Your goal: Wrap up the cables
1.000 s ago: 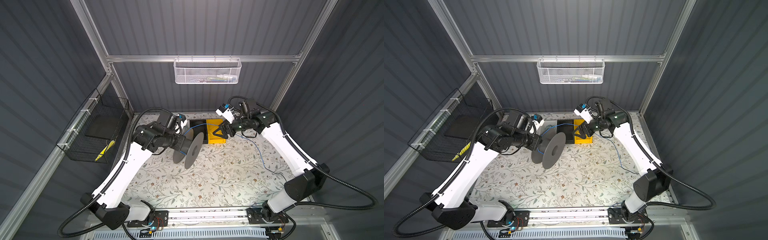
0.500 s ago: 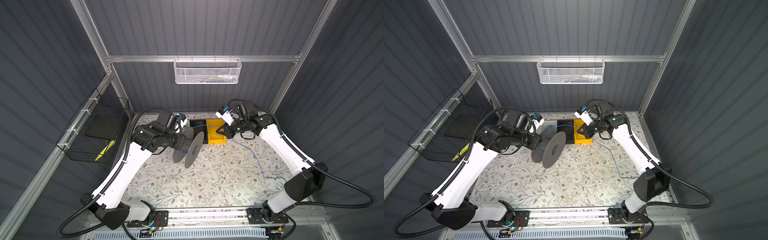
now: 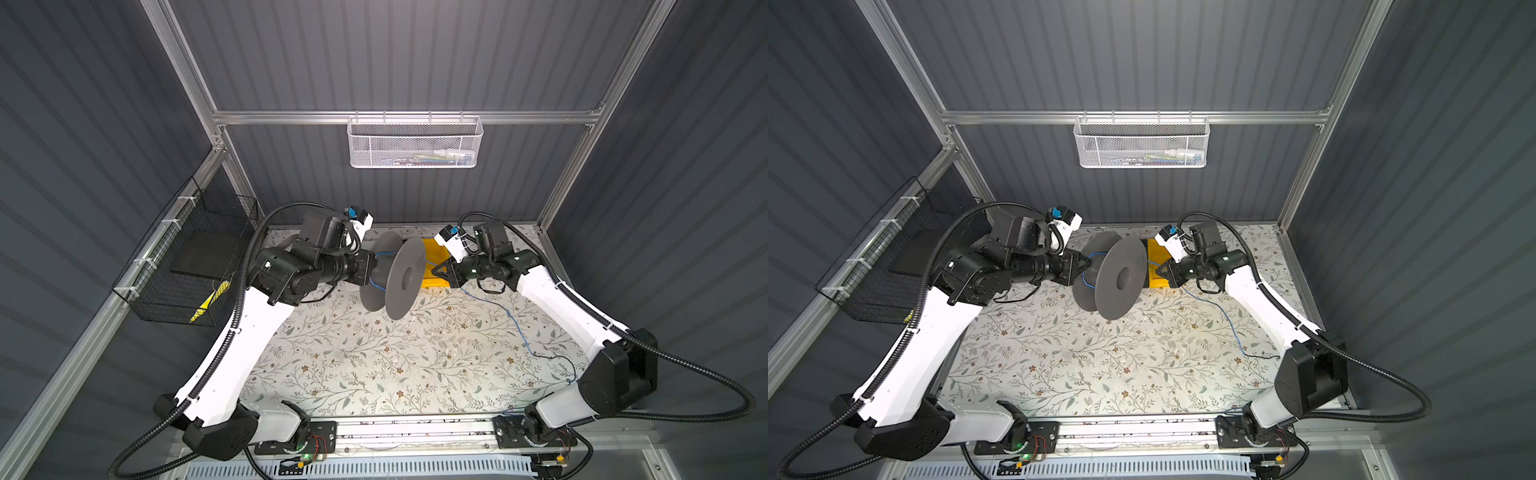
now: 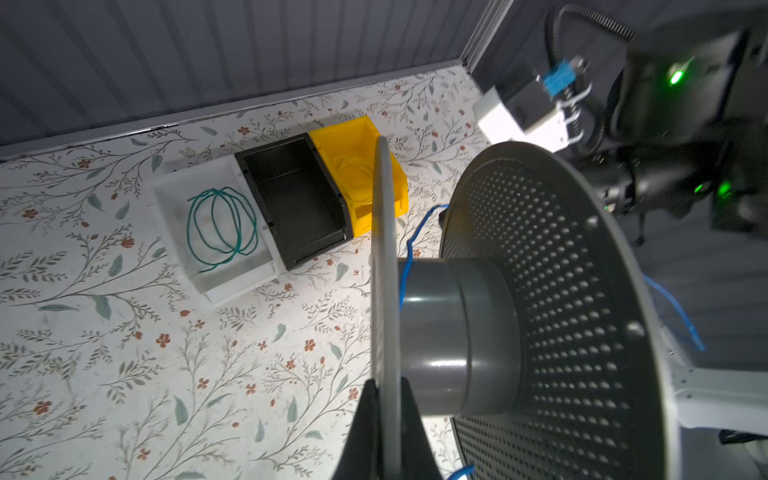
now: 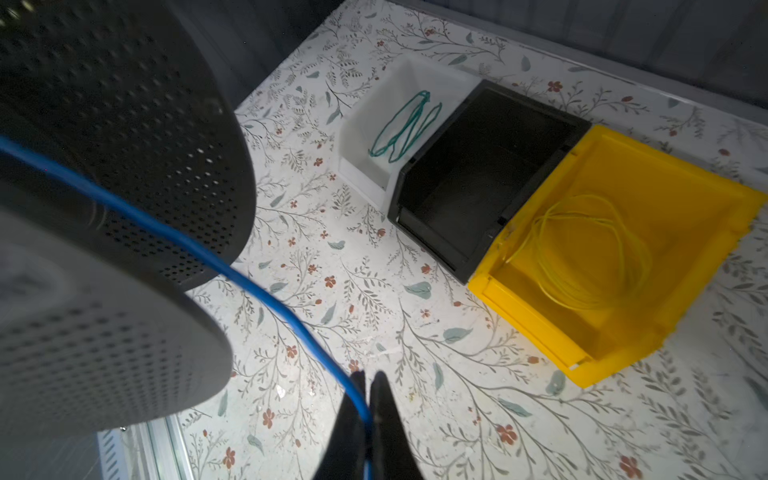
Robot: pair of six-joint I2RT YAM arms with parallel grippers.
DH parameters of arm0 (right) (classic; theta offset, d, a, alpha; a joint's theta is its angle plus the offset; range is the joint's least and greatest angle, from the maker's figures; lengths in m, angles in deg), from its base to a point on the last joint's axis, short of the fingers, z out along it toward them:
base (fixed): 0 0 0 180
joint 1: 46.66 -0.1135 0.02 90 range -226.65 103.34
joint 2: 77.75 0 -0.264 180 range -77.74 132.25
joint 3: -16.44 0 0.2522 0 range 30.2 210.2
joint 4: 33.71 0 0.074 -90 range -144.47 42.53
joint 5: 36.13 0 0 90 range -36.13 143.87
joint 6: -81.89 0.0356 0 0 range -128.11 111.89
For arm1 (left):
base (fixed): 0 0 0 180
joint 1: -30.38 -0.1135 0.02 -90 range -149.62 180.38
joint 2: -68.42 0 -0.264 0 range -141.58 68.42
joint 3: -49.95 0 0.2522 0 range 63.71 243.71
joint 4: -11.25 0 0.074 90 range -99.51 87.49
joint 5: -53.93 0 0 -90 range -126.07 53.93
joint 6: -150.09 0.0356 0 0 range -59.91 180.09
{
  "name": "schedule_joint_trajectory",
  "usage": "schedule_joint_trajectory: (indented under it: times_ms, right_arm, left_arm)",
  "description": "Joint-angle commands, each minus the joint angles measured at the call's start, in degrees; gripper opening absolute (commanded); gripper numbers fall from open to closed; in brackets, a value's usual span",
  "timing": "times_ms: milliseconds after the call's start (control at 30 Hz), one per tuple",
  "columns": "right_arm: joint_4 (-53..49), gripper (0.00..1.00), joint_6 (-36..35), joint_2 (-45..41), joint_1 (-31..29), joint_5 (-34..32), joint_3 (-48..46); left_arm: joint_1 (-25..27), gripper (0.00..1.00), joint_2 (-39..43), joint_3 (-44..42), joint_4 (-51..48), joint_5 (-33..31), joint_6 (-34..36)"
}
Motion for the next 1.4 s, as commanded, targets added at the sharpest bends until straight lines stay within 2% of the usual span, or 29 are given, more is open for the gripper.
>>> schedule_joint_trajectory:
  times_ms: [0, 100, 167, 267, 467, 600, 700, 733, 767, 833, 933, 1033, 1200, 1367]
  right_arm:
    - [6.49, 0.00, 6.79, -2.59, -0.59, -1.39, -5.97]
    - [12.31, 0.00, 9.90, -5.78, -5.16, -1.50, -10.33]
    - [15.06, 0.00, 12.20, -6.61, -7.60, 0.04, -12.08]
    - [17.24, 0.00, 15.13, -5.94, -9.57, 2.22, -12.77]
    - [24.40, 0.00, 22.00, -4.97, -10.61, 8.68, -14.59]
    - [31.22, 0.03, 27.41, -5.32, -11.08, 13.02, -15.81]
    - [38.77, 0.18, 33.25, -3.91, -11.13, 19.69, -16.15]
    - [41.30, 0.29, 35.35, -3.41, -11.18, 21.51, -16.25]
    - [43.45, 0.35, 36.66, -2.89, -11.18, 23.39, -16.41]
    - [46.33, 0.39, 38.71, -2.38, -11.19, 25.79, -17.10]
    - [42.50, 0.40, 36.54, -2.83, -11.23, 27.47, -17.13]
    - [33.97, 0.42, 31.52, -4.85, -11.18, 27.07, -16.91]
    - [14.21, 0.43, 20.66, -9.45, -11.09, 22.65, -14.75]
    - [4.90, 0.40, 17.00, -14.17, -10.66, 20.26, -14.56]
  left_arm:
    - [-1.35, 0.00, 3.41, 3.41, 8.16, -6.76, -12.55]
    - [-1.35, 0.00, 7.59, -6.42, 18.43, -14.42, -23.09]
    - [-1.35, 0.00, 10.11, -13.18, 25.46, -20.29, -27.74]
    - [-1.35, 0.00, 9.94, -17.75, 32.36, -26.37, -31.33]
    - [-1.35, 0.00, 5.41, -16.51, 35.96, -30.58, -30.00]
    - [-1.35, 0.00, 2.54, -14.21, 34.61, -29.15, -27.26]
    - [-1.35, 0.00, 1.24, -13.89, 34.44, -26.80, -25.94]
    - [-1.35, 0.00, 0.97, -13.72, 34.08, -26.63, -25.56]
    - [-1.35, 0.00, 0.94, -13.61, 33.95, -26.74, -25.24]
    - [-1.35, 0.00, 1.11, -12.94, 33.64, -27.22, -23.96]
    - [-1.35, 0.00, 0.87, -10.38, 31.47, -28.77, -22.17]
    - [-1.36, 0.00, -0.33, -7.22, 28.48, -30.47, -19.87]
    - [-1.39, 0.00, -1.42, -5.46, 26.93, -32.07, -17.12]
    - [-1.35, 0.00, -1.86, -5.20, 26.99, -33.65, -15.26]
